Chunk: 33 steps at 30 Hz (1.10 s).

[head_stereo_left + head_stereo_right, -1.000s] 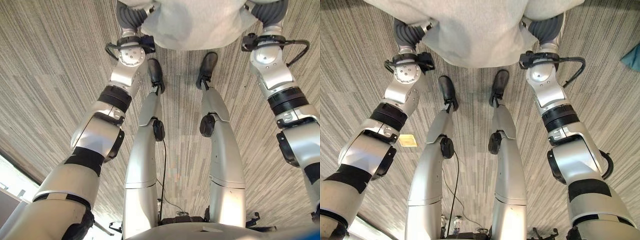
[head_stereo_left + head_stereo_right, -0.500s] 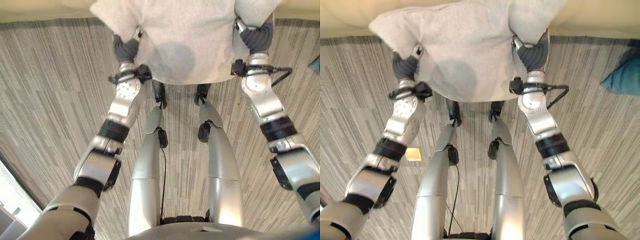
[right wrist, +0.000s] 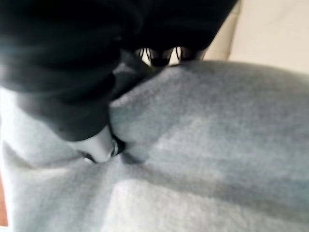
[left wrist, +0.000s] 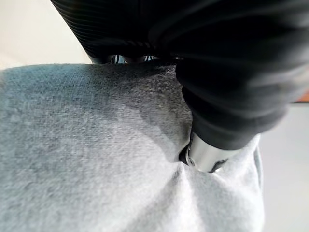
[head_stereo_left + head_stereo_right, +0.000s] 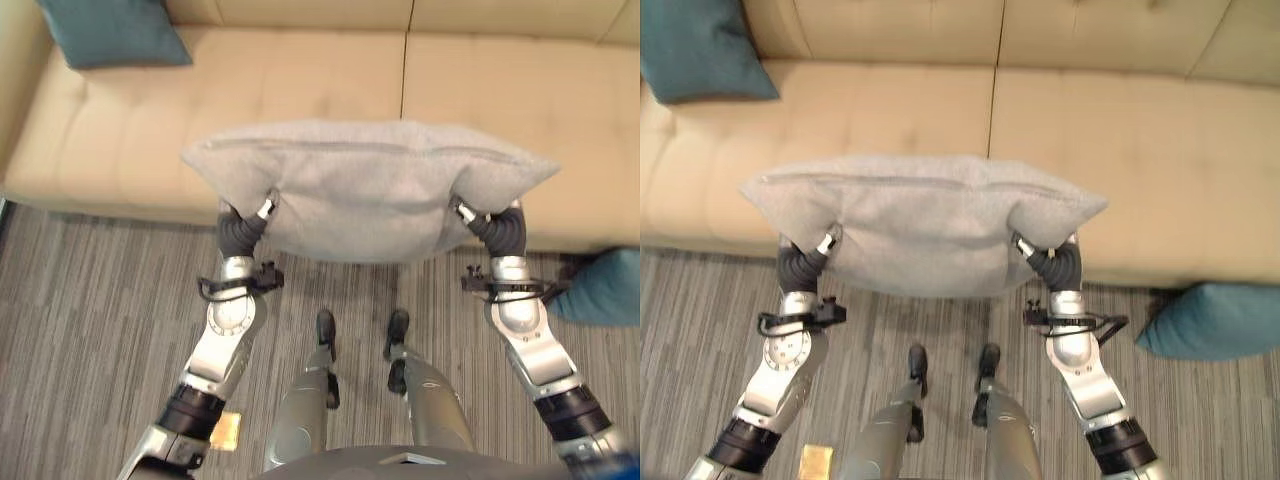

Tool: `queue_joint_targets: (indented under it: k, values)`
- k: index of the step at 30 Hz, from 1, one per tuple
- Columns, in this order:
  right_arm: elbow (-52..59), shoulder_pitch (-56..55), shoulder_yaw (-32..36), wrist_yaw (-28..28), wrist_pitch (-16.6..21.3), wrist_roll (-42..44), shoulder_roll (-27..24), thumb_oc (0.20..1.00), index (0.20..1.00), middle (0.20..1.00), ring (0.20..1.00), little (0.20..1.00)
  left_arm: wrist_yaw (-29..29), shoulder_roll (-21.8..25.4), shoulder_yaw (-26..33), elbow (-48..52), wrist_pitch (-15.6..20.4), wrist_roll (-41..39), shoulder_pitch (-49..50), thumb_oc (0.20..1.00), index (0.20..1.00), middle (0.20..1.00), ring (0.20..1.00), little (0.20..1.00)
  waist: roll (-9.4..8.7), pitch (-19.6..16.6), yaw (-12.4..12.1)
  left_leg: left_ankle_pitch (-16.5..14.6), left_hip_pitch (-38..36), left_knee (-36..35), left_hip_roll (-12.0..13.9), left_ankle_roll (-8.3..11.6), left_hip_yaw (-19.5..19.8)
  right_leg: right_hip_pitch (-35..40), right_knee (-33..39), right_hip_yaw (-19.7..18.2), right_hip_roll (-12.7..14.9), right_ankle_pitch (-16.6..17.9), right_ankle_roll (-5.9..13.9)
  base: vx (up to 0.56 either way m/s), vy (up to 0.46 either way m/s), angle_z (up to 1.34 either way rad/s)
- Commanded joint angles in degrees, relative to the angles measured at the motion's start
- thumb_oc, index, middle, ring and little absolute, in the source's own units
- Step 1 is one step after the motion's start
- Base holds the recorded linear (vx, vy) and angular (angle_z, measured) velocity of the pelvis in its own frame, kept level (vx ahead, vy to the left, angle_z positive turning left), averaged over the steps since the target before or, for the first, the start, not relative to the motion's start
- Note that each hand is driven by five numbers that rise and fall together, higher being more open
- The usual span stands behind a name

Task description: Pick up all the scattered cushions and arrange them neatly on the sofa.

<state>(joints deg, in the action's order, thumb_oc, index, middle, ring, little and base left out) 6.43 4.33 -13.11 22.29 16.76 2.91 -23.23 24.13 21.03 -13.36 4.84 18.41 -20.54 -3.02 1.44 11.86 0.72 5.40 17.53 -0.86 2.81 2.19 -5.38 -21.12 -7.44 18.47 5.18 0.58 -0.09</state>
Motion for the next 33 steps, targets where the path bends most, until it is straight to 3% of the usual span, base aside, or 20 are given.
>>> queue_joint_targets:
  k: [1, 4, 9, 12, 13, 14, 15, 18, 20, 24, 28, 29, 30, 31, 33]
  values:
    - [5.4, -0.8, 0.0, -3.0, 5.8, -1.7, 1.3, 0.200, 0.200, 0.200, 0.200, 0.200, -4.2, -0.3, -2.9, 2.8, 5.2, 2.0, -1.7, 0.200, 0.200, 0.200, 0.200, 0.200, -2.35, -4.7, 1.0, -3.7, -5.8, 4.6, 1.5, 4.07, 1.7, 13.7, 5.8, 0.7, -0.4, -3.5, 4.42, 0.19, -0.115, 0.07]
    - [4.7, -2.7, 0.6, -3.8, 5.4, -1.2, 1.4, 0.200, 0.200, 0.200, 0.200, 0.200, -4.7, -0.9, -2.7, 2.1, 4.6, 1.0, 0.7, 0.200, 0.200, 0.200, 0.200, 0.200, -3.08, -5.2, 0.4, -4.7, -9.1, 4.5, 1.1, 3.42, 1.6, 18.5, 8.4, 0.7, -0.6, -3.0, 4.89, 0.20, -0.013, 0.11]
    - [4.7, -2.2, 1.5, -3.4, 5.0, -0.7, 2.2, 0.200, 0.200, 0.200, 0.200, 0.200, -5.3, -1.1, -2.2, 1.9, 3.5, 1.7, 1.8, 0.200, 0.200, 0.200, 0.200, 0.200, -3.78, -6.2, -0.9, -3.2, -5.5, 3.0, -0.8, 1.80, -1.7, 21.4, 9.0, -0.2, -1.0, -3.4, 5.53, 0.15, 0.098, 0.11]
    - [4.5, -2.1, 0.3, -4.7, 4.3, -0.9, 3.4, 0.200, 0.200, 0.200, 0.200, 0.200, -5.7, -0.5, -2.0, 3.5, 3.2, 2.4, 4.5, 0.200, 0.200, 0.200, 0.200, 0.200, -3.97, -8.0, -2.4, -4.8, -11.5, -0.4, -2.5, 0.06, -1.7, 23.6, 6.6, -2.2, -0.1, -4.6, 7.23, 0.32, 0.241, -0.61]
    - [4.3, -1.7, -0.3, -5.2, 4.3, -1.1, 4.1, 0.200, 0.200, 0.200, 0.200, 0.200, -5.9, 0.1, -2.1, 4.0, 3.0, 2.7, 5.1, 0.200, 0.200, 0.200, 0.200, 0.200, -3.98, -8.3, -2.9, -5.6, -13.3, -1.3, -3.0, -0.79, -2.0, 23.5, 4.2, -3.3, 0.6, -4.6, 7.96, 0.39, 0.433, -0.74]
    - [4.5, -0.9, -1.0, -6.2, 4.0, -1.1, 5.1, 0.200, 0.200, 0.200, 0.200, 0.200, -6.3, 1.0, -2.0, 4.7, 2.7, 2.8, 5.4, 0.200, 0.200, 0.200, 0.200, 0.200, -3.16, -7.6, -3.3, -6.6, -15.7, -2.0, -3.4, -2.73, -2.5, 20.3, -6.1, -4.5, 2.3, -2.7, 9.78, 0.27, 0.368, -0.75]
    - [4.7, -0.4, -1.3, -6.5, 4.0, -1.2, 5.3, 0.200, 0.200, 0.200, 0.200, 0.200, -6.3, 1.4, -1.9, 4.8, 2.8, 2.8, 5.6, 0.200, 0.200, 0.200, 0.200, 0.200, -2.84, -7.3, -3.3, -6.9, -16.6, -2.3, -3.6, -3.51, -2.8, 18.2, -10.5, -5.4, 3.0, -1.8, 10.54, 0.19, 0.318, -0.74]
    - [5.0, -0.6, -1.7, -6.9, 4.1, -1.5, 6.0, 0.200, 0.200, 0.200, 0.200, 0.200, -6.5, 1.4, -2.0, 4.9, 2.8, 2.9, 5.8, 0.200, 0.200, 0.200, 0.200, 0.200, -1.77, -7.0, -3.1, -7.9, -18.7, -3.3, -3.7, -4.29, -2.6, 13.7, -16.0, -6.3, 3.1, -1.1, 10.72, 0.14, 0.128, -0.18]
    - [5.2, -0.5, -1.6, -7.1, 3.9, -2.0, 5.5, 0.200, 0.200, 0.200, 0.200, 0.200, -7.2, 1.1, -2.0, 4.8, 2.8, 2.5, 6.0, 0.200, 0.200, 0.200, 0.200, 0.200, -1.55, -6.8, -2.4, -8.8, -19.9, -3.7, -4.2, -4.34, -1.8, 11.5, -10.1, -6.7, 2.2, -2.2, 9.34, 0.22, 0.019, -0.03]
    - [5.4, 0.4, -1.2, -6.5, 3.8, -2.0, 5.2, 0.200, 0.200, 0.200, 0.200, 0.200, -7.5, 0.5, -1.8, 4.4, 2.7, 2.0, 5.0, 0.200, 0.200, 0.200, 0.200, 0.200, -1.87, -6.1, -1.1, -10.2, -21.9, -3.7, -4.8, -3.82, -0.2, 9.5, 2.1, -8.3, 1.1, 1.8, 9.57, 0.20, -0.050, 0.05]
    - [5.2, 0.3, -0.8, -6.3, 3.7, -3.0, 4.3, 0.200, 0.200, 0.200, 0.200, 0.200, -8.1, -0.7, -2.3, 3.9, 3.2, 1.7, 4.1, 0.200, 0.200, 0.200, 0.200, 0.200, -2.39, -6.6, -0.1, -12.3, -23.5, -2.8, -4.9, -2.69, 1.5, 11.5, 5.8, -7.8, 0.8, 3.5, 9.01, 0.29, -0.158, 0.47]
    - [5.5, -0.4, 0.2, -6.3, 3.7, -3.2, 3.6, 0.200, 0.200, 0.200, 0.200, 0.200, -8.7, -1.3, -3.0, 3.9, 2.9, 1.0, 3.9, 0.200, 0.200, 0.200, 0.200, 0.200, -2.29, -7.2, 0.6, -13.1, -22.9, -0.7, -3.6, -0.93, 1.7, 13.5, 7.0, -6.7, 0.2, 2.8, 8.17, 0.24, -0.203, 0.70]
    - [5.5, -0.5, 0.2, -6.3, 3.7, -3.2, 3.6, 0.200, 0.200, 0.200, 0.200, 0.200, -8.7, -1.3, -3.1, 3.9, 2.9, 1.0, 3.9, 0.200, 0.200, 0.200, 0.200, 0.200, -2.23, -7.2, 0.8, -13.3, -22.8, -0.5, -3.6, -0.88, 1.9, 13.6, 7.2, -6.5, 0.2, 2.8, 8.14, 0.33, -0.306, 0.59]
    - [5.5, -1.9, 1.2, -6.4, 3.7, -2.4, 2.8, 0.200, 0.200, 0.200, 0.200, 0.200, -9.5, -1.5, -4.0, 3.6, 2.6, 0.2, 2.9, 0.200, 0.200, 0.200, 0.200, 0.200, -2.73, -6.8, 1.5, -13.2, -19.5, 7.7, -2.0, 1.19, 1.5, 16.0, 8.3, -5.3, 0.1, 1.6, 6.86, 0.15, -0.148, 0.43]
    - [5.6, -1.9, 1.2, -6.4, 3.7, -2.4, 2.8, 0.200, 0.200, 0.200, 0.200, 0.200, -9.5, -1.5, -4.0, 3.6, 2.6, 0.2, 2.8, 0.200, 0.200, 0.200, 0.200, 0.200, -2.67, -6.9, 1.7, -13.6, -19.0, 8.5, -2.0, 1.23, 1.7, 16.0, 8.4, -5.1, 0.1, 1.7, 6.82, 0.11, -0.108, 0.53]
